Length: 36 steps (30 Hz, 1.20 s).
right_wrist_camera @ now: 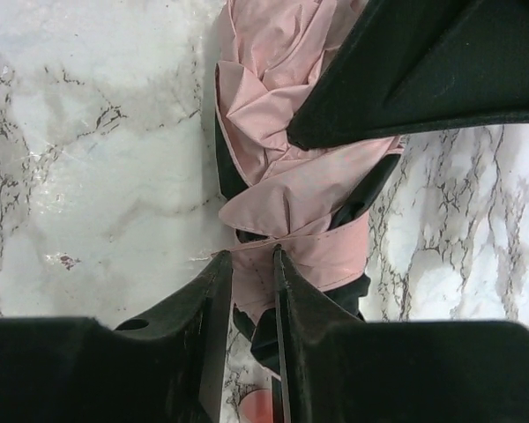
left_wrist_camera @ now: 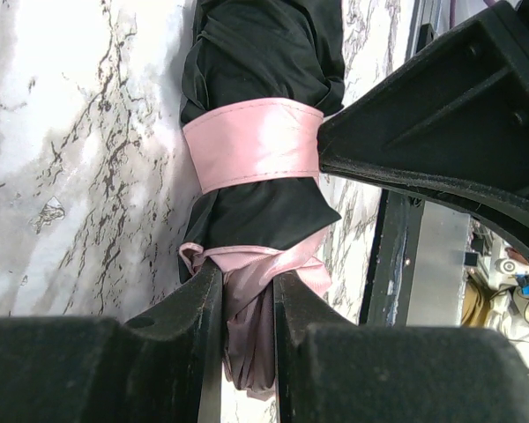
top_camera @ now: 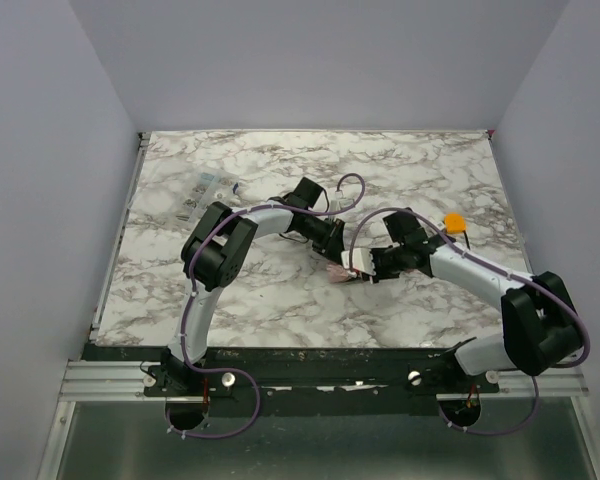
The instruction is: Put away the umbrella
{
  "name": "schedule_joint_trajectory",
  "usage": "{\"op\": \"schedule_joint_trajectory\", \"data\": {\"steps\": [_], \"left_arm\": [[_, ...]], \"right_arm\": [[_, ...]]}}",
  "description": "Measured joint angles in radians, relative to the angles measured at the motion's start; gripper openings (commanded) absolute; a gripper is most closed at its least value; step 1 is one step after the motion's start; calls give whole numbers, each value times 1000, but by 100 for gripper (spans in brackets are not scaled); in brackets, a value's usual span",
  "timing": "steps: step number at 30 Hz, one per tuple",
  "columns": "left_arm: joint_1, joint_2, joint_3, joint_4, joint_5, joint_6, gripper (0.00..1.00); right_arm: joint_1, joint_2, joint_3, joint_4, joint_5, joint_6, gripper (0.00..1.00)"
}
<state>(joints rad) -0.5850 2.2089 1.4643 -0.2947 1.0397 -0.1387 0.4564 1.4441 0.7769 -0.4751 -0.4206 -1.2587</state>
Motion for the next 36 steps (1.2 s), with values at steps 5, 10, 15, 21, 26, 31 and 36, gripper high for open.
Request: {"op": "schedule_joint_trajectory", "data": {"steps": [5,10,15,21,26,31,36], "left_arm": [[1,0,0,1,-1,-1,0],[9,1,8,-5,-6,-5,0],[12,5,17,-12,-10,-8,0],[18,14,36,-31,-11,-9,0],[18,17,43,-41,-10,-9,0],[18,17,45,-47,-10,-9,5],[21,18,40,-35,-7,-28,31]], "right_arm": [[3,-26,-46,90,18,8,12],[5,-41,-105,205,45,-4,8],[10,-60,-174,332,64,-45,8],[11,-60,-203,391,71,-79,27],[12,-64,-171,341,65,-78,27],[10,-55,-121,262,66,-69,22],[8,-16,-81,221,66,-67,22]]}}
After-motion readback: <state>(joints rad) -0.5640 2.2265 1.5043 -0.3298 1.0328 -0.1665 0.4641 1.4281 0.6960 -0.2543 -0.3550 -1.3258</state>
